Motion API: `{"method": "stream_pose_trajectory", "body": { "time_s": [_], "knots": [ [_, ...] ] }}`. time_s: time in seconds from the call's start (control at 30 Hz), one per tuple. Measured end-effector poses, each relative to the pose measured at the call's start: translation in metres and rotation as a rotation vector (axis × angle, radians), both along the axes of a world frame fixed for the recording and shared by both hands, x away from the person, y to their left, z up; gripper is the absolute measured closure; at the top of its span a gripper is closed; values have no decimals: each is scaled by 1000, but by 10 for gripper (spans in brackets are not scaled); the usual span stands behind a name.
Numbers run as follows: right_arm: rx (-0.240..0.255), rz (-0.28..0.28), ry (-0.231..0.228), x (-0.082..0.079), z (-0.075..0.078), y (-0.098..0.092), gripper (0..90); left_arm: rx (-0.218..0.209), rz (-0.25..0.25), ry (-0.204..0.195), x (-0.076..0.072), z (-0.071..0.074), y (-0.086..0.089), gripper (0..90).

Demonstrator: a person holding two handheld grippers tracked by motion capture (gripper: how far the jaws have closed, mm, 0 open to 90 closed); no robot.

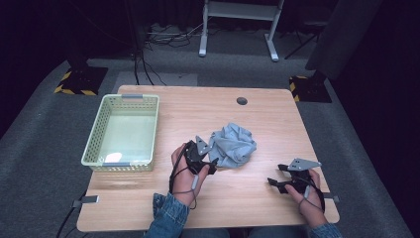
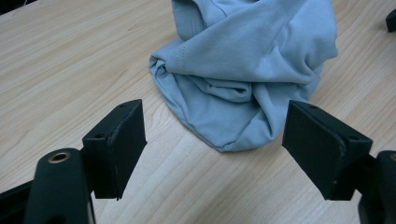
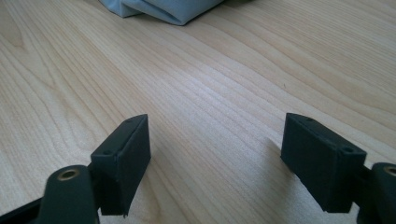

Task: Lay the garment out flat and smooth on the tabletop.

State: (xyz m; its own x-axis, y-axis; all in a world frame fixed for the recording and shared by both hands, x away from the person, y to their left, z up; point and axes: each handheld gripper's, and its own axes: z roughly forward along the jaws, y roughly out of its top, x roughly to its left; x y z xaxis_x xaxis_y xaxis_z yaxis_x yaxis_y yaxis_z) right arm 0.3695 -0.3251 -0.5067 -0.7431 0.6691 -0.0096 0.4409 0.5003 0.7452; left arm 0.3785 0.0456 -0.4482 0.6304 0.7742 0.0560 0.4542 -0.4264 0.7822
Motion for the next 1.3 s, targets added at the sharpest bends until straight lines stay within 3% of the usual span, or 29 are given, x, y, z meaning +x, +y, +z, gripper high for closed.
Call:
{"method": "stream_pose_trajectory", "body": {
  "time_s": [0.33, 0.7, 1.07, 1.23, 1.3],
  "knots": [
    [0, 1, 0, 0, 0, 0, 238, -19, 2, -18, 24, -14, -1, 218],
    [-1, 1, 0, 0, 0, 0, 238, -14, 0, 1, 40, -34, -2, 220],
    [-1, 1, 0, 0, 0, 0, 238, 27, -42, 47, 45, -51, -13, 235],
    [-1, 2, 0, 0, 0, 0, 238, 45, -34, 73, 47, -56, -13, 235],
    [-1, 1, 0, 0, 0, 0, 238, 29, -31, 82, 48, -57, -12, 235]
  ]
}}
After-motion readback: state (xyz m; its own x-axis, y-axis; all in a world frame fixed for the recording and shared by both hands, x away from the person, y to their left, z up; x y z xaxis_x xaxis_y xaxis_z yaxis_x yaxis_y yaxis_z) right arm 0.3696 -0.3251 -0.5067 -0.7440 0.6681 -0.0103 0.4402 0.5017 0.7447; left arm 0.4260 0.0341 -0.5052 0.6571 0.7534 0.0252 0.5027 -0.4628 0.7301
